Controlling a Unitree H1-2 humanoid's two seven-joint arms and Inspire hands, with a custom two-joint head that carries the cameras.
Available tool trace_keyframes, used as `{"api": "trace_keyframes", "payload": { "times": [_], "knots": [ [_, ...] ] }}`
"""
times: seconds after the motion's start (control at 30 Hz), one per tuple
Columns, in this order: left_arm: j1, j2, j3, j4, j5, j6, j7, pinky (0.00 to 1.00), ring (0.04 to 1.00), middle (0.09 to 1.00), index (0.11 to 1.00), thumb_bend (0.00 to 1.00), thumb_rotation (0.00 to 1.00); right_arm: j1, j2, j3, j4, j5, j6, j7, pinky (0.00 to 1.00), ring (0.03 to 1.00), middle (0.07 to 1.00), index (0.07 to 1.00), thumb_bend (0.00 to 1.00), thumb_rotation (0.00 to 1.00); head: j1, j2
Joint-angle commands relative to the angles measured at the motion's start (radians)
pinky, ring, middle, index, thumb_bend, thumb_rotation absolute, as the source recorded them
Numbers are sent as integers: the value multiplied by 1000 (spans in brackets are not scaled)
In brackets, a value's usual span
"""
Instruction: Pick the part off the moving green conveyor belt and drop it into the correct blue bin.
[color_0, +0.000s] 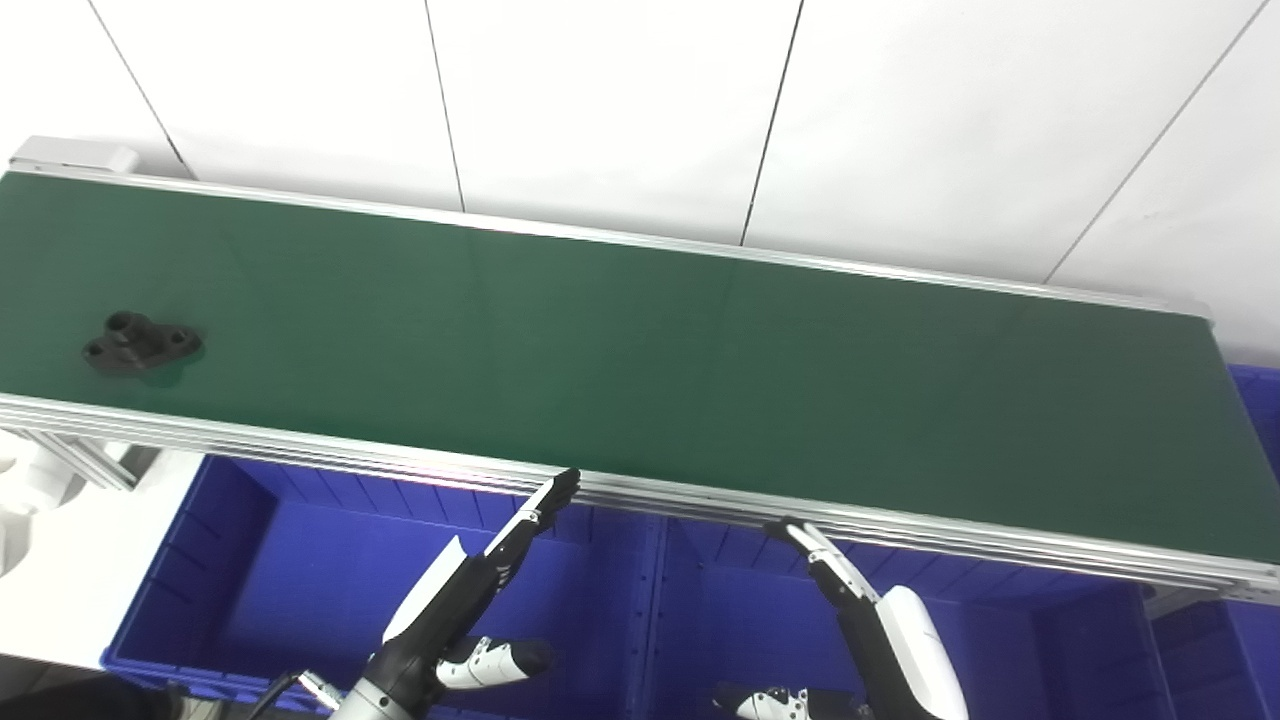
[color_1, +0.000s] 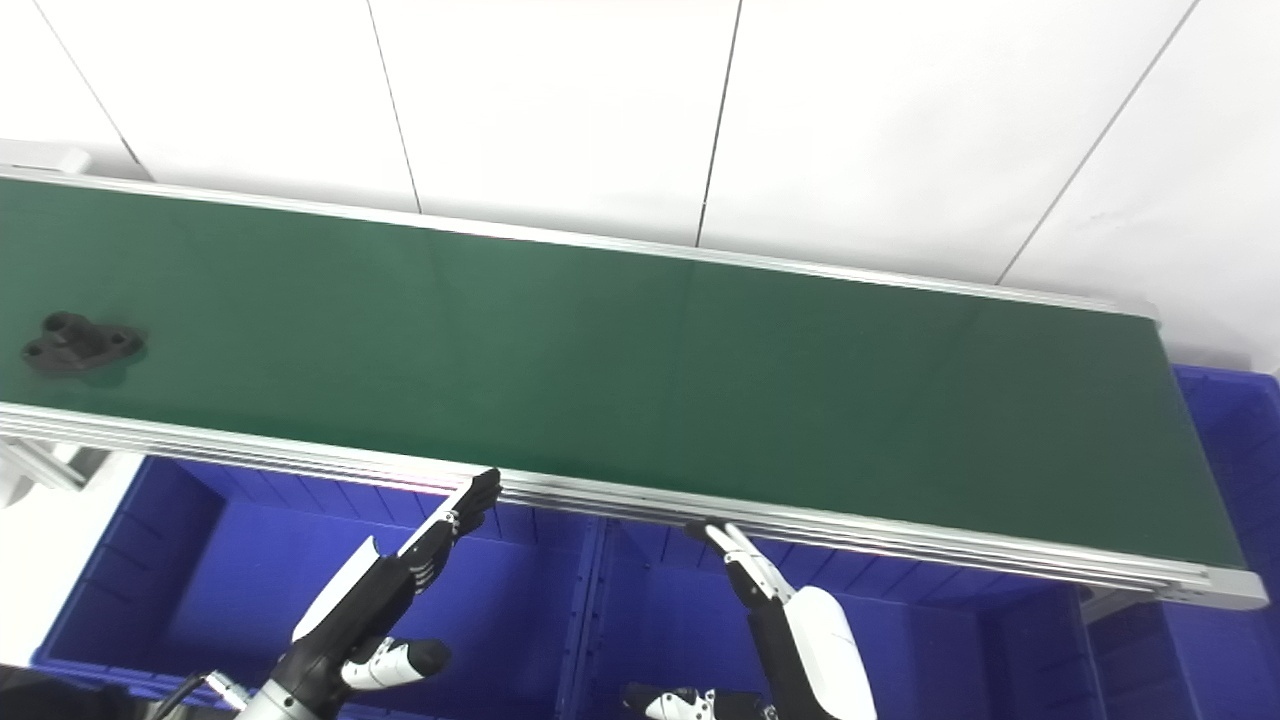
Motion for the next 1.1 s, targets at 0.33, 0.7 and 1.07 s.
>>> {"api": "trace_keyframes", "payload": {
  "times": [0.33, 0.7, 1.07],
  "knots": [
    [-1, -4, -8, -17, -7, 0, 0, 980, 1000, 1000, 1000, 753, 836, -7, -3, -2, -28, -4, 29, 23, 879, 947, 977, 985, 854, 348, 10, -18],
    [-13, -13, -15, 6, 29, 13, 4, 944, 1000, 1000, 1000, 744, 803, -21, -34, 11, 25, -39, -12, 7, 843, 907, 936, 928, 859, 262, 88, -65],
    [-21, -16, -15, -5, 127, 74, 15, 956, 1000, 1000, 1000, 756, 694, 3, -3, -29, 33, 186, 1, -1, 782, 883, 936, 944, 802, 277, 169, -114]
  ]
}}
